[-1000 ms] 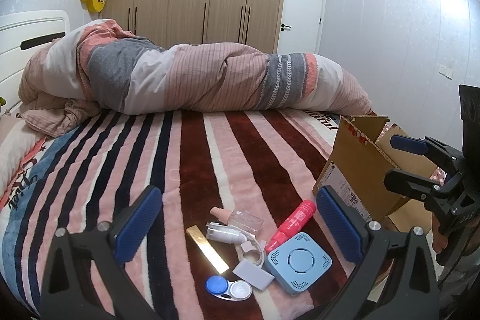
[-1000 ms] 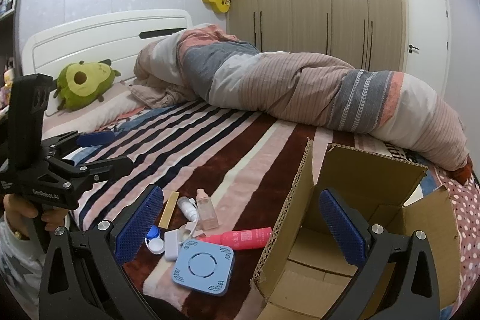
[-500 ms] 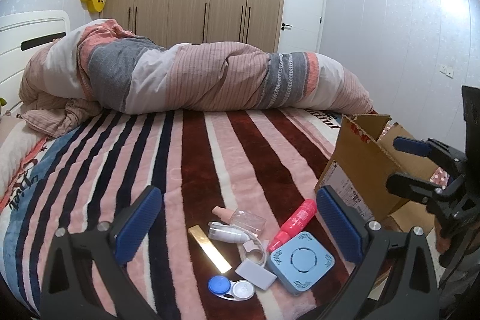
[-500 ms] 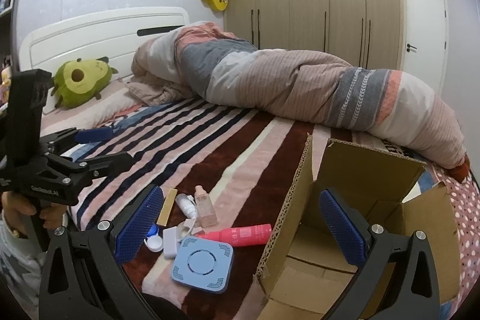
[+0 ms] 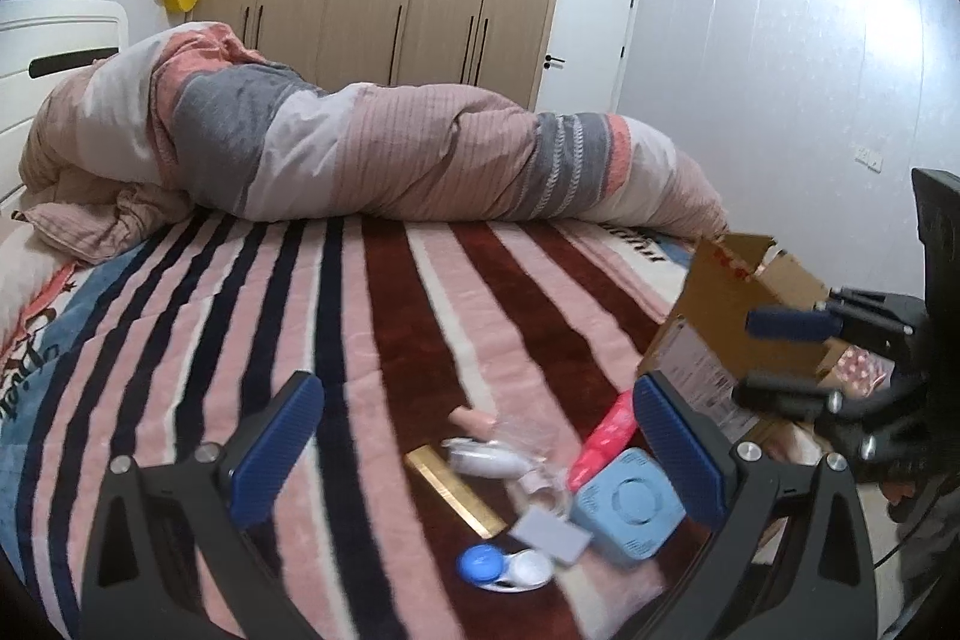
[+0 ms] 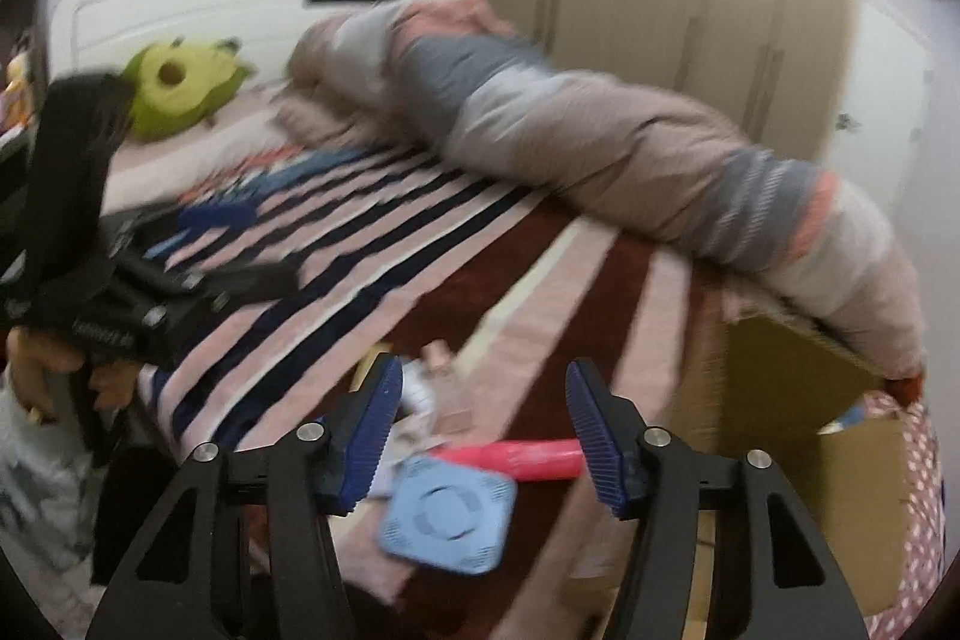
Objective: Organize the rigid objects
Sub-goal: 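Lower the right gripper and grasp the light-blue square device, then carry the blue device into the cardboard box and open the right gripper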
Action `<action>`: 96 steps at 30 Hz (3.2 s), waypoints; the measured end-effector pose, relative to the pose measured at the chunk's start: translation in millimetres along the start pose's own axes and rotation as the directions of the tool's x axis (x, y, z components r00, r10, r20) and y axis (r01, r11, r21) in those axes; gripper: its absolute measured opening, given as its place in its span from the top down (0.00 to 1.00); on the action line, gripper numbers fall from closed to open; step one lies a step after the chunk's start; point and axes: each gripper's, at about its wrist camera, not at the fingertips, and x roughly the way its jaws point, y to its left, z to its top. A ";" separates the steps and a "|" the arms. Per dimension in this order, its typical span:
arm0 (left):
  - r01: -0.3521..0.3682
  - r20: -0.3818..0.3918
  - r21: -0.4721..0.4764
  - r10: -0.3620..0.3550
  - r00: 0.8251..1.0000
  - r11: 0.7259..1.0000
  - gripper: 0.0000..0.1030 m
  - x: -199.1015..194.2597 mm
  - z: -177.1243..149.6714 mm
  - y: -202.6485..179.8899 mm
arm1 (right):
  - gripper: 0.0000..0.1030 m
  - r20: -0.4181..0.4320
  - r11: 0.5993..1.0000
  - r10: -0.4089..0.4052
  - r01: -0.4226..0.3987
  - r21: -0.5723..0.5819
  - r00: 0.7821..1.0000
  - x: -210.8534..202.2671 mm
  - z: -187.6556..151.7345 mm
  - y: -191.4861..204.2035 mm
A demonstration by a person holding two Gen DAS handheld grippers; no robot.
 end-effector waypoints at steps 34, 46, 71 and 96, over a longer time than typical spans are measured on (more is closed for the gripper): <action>0.206 -0.079 -0.039 -0.209 0.975 0.978 0.01 24.7 -44.5 29.4 | 0.23 -0.441 0.999 -0.031 0.034 -0.002 0.897 118.0 -51.4 12.7; 0.464 -0.082 -0.055 -0.467 0.880 0.884 0.05 30.4 11.2 -7.5 | 0.24 -0.103 0.999 0.023 -0.026 -0.021 0.994 42.6 4.9 22.2; 0.632 -0.269 0.125 -0.587 0.763 0.765 0.72 85.6 96.9 -207.1 | 0.25 0.110 0.967 -0.091 0.062 0.245 0.990 -54.3 -23.8 -133.9; 0.373 -0.179 0.148 -0.346 0.921 0.916 0.30 69.1 103.2 -135.1 | 0.10 -0.001 0.968 -0.101 0.098 0.229 0.995 -42.0 -28.0 -130.8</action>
